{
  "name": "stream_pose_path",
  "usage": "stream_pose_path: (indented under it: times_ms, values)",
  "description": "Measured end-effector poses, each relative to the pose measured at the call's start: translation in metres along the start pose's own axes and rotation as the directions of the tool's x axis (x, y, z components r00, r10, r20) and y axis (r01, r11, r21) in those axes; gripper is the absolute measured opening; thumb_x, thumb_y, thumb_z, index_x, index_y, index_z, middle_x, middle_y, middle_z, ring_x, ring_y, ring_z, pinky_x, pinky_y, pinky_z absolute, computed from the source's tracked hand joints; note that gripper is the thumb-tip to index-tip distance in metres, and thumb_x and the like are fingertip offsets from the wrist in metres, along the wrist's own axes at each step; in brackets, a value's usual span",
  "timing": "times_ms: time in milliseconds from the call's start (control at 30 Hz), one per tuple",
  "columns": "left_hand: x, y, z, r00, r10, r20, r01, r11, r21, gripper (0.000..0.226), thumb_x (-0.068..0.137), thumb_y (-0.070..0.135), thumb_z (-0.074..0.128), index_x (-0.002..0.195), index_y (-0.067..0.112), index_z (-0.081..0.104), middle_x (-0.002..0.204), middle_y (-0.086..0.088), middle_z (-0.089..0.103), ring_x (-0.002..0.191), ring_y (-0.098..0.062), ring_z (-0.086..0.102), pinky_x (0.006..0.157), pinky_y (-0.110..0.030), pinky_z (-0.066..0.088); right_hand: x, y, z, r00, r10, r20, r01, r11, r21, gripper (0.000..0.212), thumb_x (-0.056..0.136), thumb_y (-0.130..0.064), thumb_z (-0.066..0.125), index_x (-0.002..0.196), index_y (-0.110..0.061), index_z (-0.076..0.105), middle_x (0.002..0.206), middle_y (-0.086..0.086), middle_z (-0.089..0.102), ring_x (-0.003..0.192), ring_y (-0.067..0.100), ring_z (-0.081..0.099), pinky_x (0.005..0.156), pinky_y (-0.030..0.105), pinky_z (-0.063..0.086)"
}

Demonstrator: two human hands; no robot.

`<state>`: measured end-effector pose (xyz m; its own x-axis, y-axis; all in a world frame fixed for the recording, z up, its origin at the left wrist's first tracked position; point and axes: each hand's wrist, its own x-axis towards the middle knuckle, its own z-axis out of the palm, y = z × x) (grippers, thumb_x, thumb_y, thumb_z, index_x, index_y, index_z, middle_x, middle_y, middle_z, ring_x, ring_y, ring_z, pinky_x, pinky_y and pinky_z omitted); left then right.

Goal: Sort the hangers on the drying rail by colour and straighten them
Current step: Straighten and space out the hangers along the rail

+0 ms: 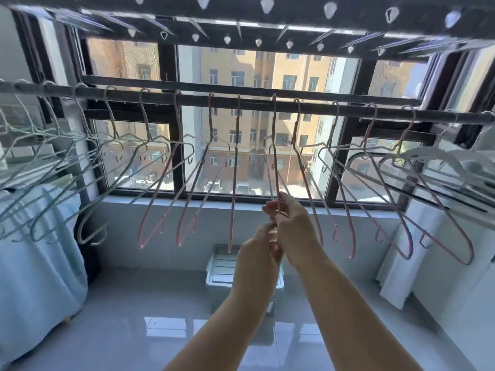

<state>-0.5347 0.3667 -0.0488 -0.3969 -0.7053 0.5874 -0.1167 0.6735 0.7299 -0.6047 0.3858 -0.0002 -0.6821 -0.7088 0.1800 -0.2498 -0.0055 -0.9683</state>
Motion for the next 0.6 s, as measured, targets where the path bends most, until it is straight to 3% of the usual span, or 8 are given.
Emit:
stream_pose_path:
  times_ms: [167,267,433,600]
  values:
    - [0.0014,0.0022,0.0054,0.999,0.035,0.006,-0.035,0.999,-0.004,0.032,0.080,0.010,0.066,0.111,0.013,0.058,0.087,0.001,0.072,0.072,0.001,0.060,0.067,-0.003,0.044,0.0011,-0.0026,-0.0065,1.000,-0.002,-0.004,0.003,0.999,0.052,0.043,0.092,0.005,0.034,0.129,-0.014,0.046,0.095,-0.011,0.061,0.106,0.011,0.059,0.084,0.027,0.048]
    - [0.0030,0.0038,0.0079,0.999,0.030,0.014,-0.030,1.000,-0.003,0.033,0.080,0.010,0.065,0.112,0.012,0.058,0.089,0.000,0.071,0.072,0.001,0.060,0.066,-0.001,0.043,0.0007,-0.0033,-0.0090,1.000,0.002,0.009,-0.003,0.999,0.042,0.043,0.093,0.005,0.033,0.130,-0.014,0.045,0.096,-0.009,0.060,0.097,0.006,0.057,0.074,0.020,0.048]
    - [0.0021,0.0045,0.0081,0.999,0.013,0.043,-0.013,1.000,-0.011,0.032,0.082,0.007,0.063,0.113,0.010,0.057,0.092,0.000,0.070,0.074,0.002,0.060,0.069,-0.002,0.045,0.0019,0.0014,-0.0087,1.000,-0.017,0.026,0.018,0.999,-0.032,0.047,0.094,0.003,0.033,0.136,-0.018,0.038,0.098,-0.012,0.056,0.107,0.010,0.056,0.094,0.036,0.050]
    - [-0.0003,0.0042,0.0054,0.998,-0.044,0.045,0.046,0.998,-0.035,0.033,0.081,0.001,0.062,0.112,0.009,0.057,0.079,0.011,0.060,0.063,0.017,0.056,0.062,0.001,0.042,0.0014,0.0032,-0.0041,0.999,-0.025,0.033,0.026,0.999,-0.026,0.052,0.094,0.004,0.032,0.141,-0.019,0.032,0.104,-0.008,0.058,0.106,0.010,0.057,0.087,0.030,0.050]
